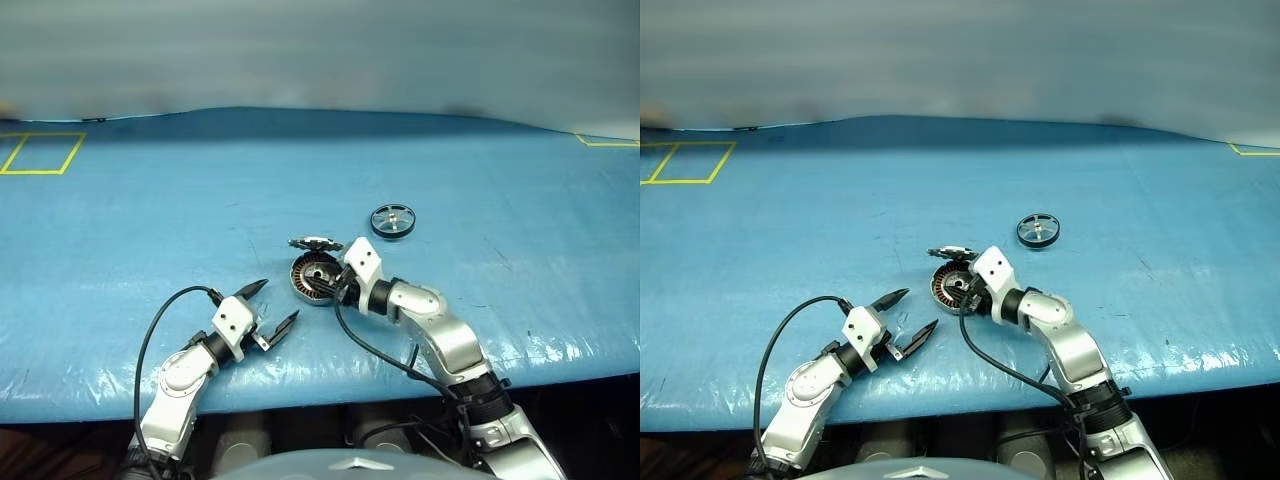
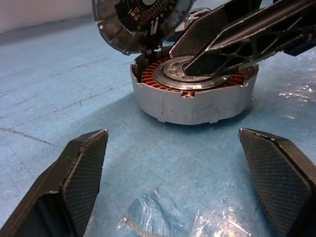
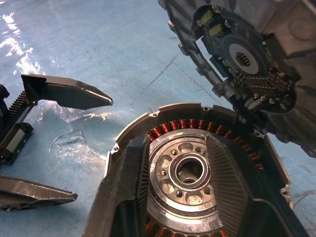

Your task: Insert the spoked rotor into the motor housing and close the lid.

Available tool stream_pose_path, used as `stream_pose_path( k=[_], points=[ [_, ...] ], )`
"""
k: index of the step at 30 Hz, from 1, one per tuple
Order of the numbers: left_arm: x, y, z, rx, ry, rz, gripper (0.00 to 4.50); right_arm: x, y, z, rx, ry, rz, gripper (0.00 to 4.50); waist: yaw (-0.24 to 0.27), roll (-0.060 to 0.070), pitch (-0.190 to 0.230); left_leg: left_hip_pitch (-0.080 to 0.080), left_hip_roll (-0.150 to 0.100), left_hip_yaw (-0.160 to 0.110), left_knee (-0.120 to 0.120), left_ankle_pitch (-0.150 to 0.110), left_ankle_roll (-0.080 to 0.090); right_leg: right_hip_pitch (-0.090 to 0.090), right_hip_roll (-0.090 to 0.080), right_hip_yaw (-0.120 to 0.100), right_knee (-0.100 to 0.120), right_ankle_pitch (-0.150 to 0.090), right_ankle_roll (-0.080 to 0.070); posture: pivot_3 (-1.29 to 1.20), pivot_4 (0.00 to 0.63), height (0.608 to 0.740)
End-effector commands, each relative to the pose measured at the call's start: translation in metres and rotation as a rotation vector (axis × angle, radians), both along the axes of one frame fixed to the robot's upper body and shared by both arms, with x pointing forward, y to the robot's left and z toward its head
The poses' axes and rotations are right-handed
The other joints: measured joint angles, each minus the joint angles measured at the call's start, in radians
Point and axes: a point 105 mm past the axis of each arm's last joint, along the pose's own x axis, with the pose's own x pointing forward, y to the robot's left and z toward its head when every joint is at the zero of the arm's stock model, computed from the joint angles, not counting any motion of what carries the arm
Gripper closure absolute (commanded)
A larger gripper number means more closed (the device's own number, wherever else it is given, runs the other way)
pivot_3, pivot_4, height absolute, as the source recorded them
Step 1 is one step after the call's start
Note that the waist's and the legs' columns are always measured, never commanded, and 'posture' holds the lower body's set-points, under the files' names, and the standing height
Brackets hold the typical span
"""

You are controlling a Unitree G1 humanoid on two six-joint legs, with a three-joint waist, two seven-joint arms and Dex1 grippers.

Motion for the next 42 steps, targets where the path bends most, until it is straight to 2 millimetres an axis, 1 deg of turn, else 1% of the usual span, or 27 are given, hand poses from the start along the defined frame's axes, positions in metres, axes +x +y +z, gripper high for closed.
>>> stream_pose_path(
  k=[1, 3, 4, 5, 6, 13, 15, 18, 21, 24, 27, 33, 39, 41, 42],
  points=[
    [-0.001, -0.001, -0.003, 0.002, 0.006, 0.0, 0.0, 0.002, 0.002, 0.018, 0.041, -0.046, -0.001, 3.51, 0.0, 0.0, 0.0, 0.0, 0.0, 0.0, 0.0, 0.0, 0.0, 0.0, 0.0, 0.0, 0.0, 0.0, 0.0, 0.0, 0.15, 0.74],
    [-0.002, -0.001, -0.003, 0.003, 0.007, 0.0, 0.0, 0.004, -0.001, 0.015, 0.021, -0.045, -0.014, 4.01, 0.0, 0.0, 0.0, 0.0, 0.0, 0.0, 0.0, 0.0, 0.0, 0.0, 0.0, 0.0, 0.0, 0.0, 0.0, 0.0, 0.15, 0.74],
    [-0.002, -0.001, -0.003, 0.004, 0.007, 0.0, 0.0, 0.004, -0.002, 0.014, 0.012, -0.045, -0.02, 4.14, 0.0, 0.0, 0.0, 0.0, 0.0, 0.0, 0.0, 0.0, 0.0, 0.0, 0.0, 0.0, 0.0, 0.0, 0.0, 0.0, 0.15, 0.74],
    [-0.002, -0.001, -0.003, 0.004, 0.008, 0.001, 0.0, 0.005, -0.003, 0.013, 0.004, -0.045, -0.026, 4.44, 0.0, 0.0, 0.0, 0.0, 0.0, 0.0, 0.0, 0.0, 0.0, 0.0, 0.0, 0.0, 0.0, 0.0, 0.0, 0.0, 0.15, 0.74],
    [-0.002, -0.001, -0.003, 0.005, 0.008, 0.001, 0.0, 0.006, -0.004, 0.012, -0.008, -0.046, -0.034, 4.47, 0.0, 0.0, 0.0, 0.0, 0.0, 0.0, 0.0, 0.0, 0.0, 0.0, 0.0, 0.0, 0.0, 0.0, 0.0, 0.0, 0.15, 0.74],
    [-0.003, -0.001, -0.004, 0.004, 0.013, 0.002, 0.0, 0.011, -0.011, -0.005, -0.084, -0.024, -0.074, 4.47, -0.001, 0.0, 0.0, 0.0, 0.0, 0.001, 0.0, 0.0, 0.0, 0.0, 0.0, 0.0, 0.0, 0.0, 0.0, 0.0, 0.15, 0.74],
    [-0.003, -0.001, -0.004, 0.005, 0.013, 0.005, 0.0, 0.01, -0.012, -0.01, -0.139, -0.04, -0.062, 4.47, 0.0, 0.0, 0.0, 0.0, 0.0, 0.0, 0.0, 0.0, 0.0, 0.0, 0.0, 0.0, 0.0, 0.0, 0.0, 0.0, 0.15, 0.74],
    [-0.003, -0.001, -0.004, 0.005, 0.013, 0.008, 0.0, 0.006, -0.01, -0.013, -0.176, -0.052, -0.031, 4.47, 0.0, 0.0, 0.0, 0.001, 0.0, 0.0, 0.0, 0.0, 0.0, 0.0, 0.0, 0.0, 0.0, -0.001, 0.001, 0.0, 0.15, 0.74],
    [-0.003, 0.0, -0.005, 0.007, 0.014, 0.011, 0.0, 0.004, -0.013, -0.022, -0.331, -0.124, 0.003, 4.47, -0.001, 0.001, -0.001, 0.001, 0.0, 0.0, 0.0, 0.0, 0.0, 0.0, 0.0, 0.0, 0.0, -0.001, 0.001, 0.0, 0.15, 0.74],
    [-0.003, 0.0, -0.005, 0.006, 0.015, 0.013, 0.0, 0.001, -0.011, -0.023, -0.365, -0.14, 0.022, 4.47, -0.001, 0.001, -0.002, 0.002, 0.0, 0.0, 0.0, 0.0, 0.0, -0.001, 0.0, 0.0, 0.0, -0.002, 0.004, 0.0, 0.15, 0.74],
    [-0.003, 0.0, -0.005, 0.006, 0.016, 0.013, 0.0, 0.0, -0.013, -0.028, -0.439, -0.163, 0.028, 4.47, -0.001, 0.002, -0.004, 0.002, 0.0, 0.0, 0.0, 0.0, 0.0, -0.001, 0.0, 0.0, 0.0, -0.002, 0.003, 0.0, 0.15, 0.74],
    [-0.002, -0.001, -0.005, 0.005, 0.016, 0.014, 0.0, -0.005, -0.011, -0.033, -0.458, -0.149, 0.053, 4.47, 0.0, 0.001, -0.005, 0.002, 0.0, 0.0, 0.0, 0.0, 0.0, -0.002, -0.001, 0.0, -0.001, -0.002, 0.003, 0.0, 0.15, 0.74],
    [-0.002, -0.001, -0.005, 0.004, 0.017, 0.014, 0.0, -0.006, -0.02, -0.047, -0.482, -0.059, 0.014, 4.47, 0.001, -0.001, -0.011, 0.003, 0.0, -0.002, 0.0, 0.0, 0.0, -0.001, -0.001, -0.001, -0.001, -0.002, 0.003, 0.0, 0.15, 0.74],
    [-0.002, -0.001, -0.005, 0.003, 0.016, 0.014, 0.0, -0.008, -0.017, -0.045, -0.461, -0.047, 0.018, 4.47, 0.001, -0.001, -0.012, 0.003, 0.0, -0.002, 0.0, 0.0, 0.0, -0.001, -0.001, -0.001, -0.001, -0.002, 0.003, 0.0, 0.15, 0.74],
    [-0.002, -0.001, -0.005, 0.003, 0.016, 0.013, 0.0, -0.009, -0.014, -0.041, -0.428, -0.05, 0.021, 4.47, 0.001, -0.002, -0.013, 0.003, 0.0, -0.003, 0.0, 0.0, 0.0, -0.001, -0.001, -0.001, -0.001, -0.002, 0.003, 0.0, 0.15, 0.74]
  ],
)
